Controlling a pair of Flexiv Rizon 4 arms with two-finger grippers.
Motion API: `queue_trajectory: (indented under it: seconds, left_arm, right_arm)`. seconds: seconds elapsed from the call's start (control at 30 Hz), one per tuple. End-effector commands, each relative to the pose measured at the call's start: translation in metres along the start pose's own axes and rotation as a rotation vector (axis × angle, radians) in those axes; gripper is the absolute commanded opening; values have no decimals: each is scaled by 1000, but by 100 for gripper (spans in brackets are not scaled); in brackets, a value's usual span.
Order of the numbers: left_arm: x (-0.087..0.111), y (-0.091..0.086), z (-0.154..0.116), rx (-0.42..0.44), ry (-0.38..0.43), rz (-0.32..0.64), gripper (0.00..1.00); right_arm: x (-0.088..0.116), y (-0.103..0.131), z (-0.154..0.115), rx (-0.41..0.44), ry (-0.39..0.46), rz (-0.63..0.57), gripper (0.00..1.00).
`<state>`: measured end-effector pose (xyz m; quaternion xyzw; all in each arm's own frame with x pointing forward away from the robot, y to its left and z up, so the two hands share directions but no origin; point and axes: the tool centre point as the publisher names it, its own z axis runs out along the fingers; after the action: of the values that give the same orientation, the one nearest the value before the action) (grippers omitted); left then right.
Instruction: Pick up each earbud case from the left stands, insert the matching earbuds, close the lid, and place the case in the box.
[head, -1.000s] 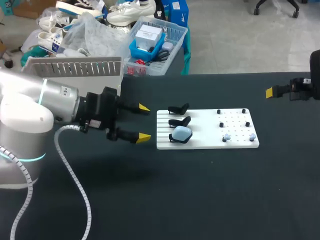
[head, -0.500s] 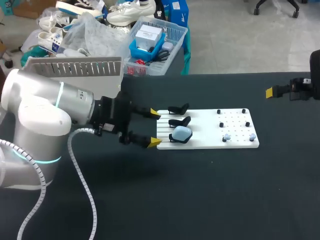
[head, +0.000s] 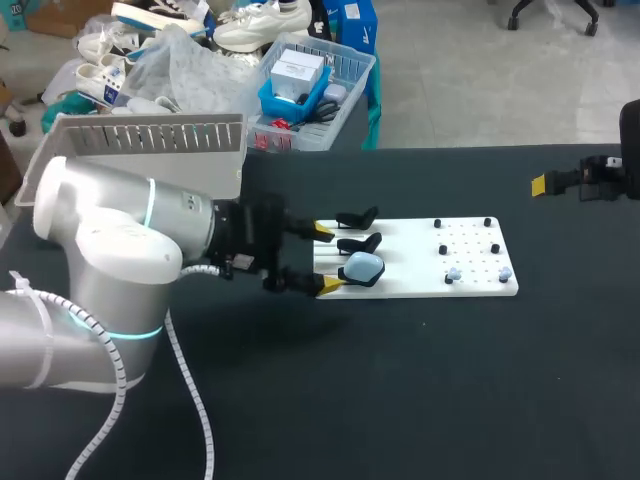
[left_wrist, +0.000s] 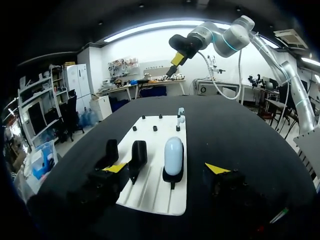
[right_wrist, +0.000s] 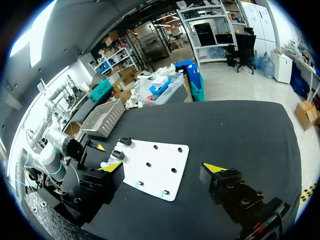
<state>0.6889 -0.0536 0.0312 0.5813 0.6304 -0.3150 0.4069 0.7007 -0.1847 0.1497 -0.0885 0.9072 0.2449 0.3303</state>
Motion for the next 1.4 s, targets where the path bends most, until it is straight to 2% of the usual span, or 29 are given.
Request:
queue_trajectory:
  seconds: [0.03,0.17,0.5,0.57,0.6,0.83,0.93,0.97,1.03,1.1,1.2,1.4]
  left_arm:
    - [-2,2,7,-7,-2,-3,100]
    - [-2,0,13,-22,-1,3,100]
    - [-1,-8,20,-19,11,-56,100]
    - [-1,-9,21,-11,13,-86,89]
    - [-1,-9,21,-11,13,-88,89]
    - [0,-7,25,-5,13,-110,95]
    - [-1,-6,26,-1,13,-115,88]
    - [-1,-6,27,0,12,-115,70]
    - [-2,-6,27,7,8,-107,68]
    - [-3,-6,28,10,7,-100,62]
    - [-3,-7,30,11,8,-98,57]
    - [-2,-9,31,12,11,-105,66]
  right_arm:
    - [0,-1,0,-1,0,-1,100]
    - [0,-1,0,-1,0,-1,100]
    - [0,-1,0,-1,0,-1,100]
    - [0,-1,0,-1,0,-1,100]
    - [0,-1,0,-1,0,-1,100]
    - [0,-1,0,-1,0,-1,100]
    - [0,-1,0,-1,0,-1,100]
    - [0,-1,0,-1,0,-1,100]
    - [0,-1,0,-1,0,-1,100]
    - [0,-1,0,-1,0,-1,100]
    - [0,-1,0,-1,0,-1,100]
    - [0,-1,0,-1,0,-1,100]
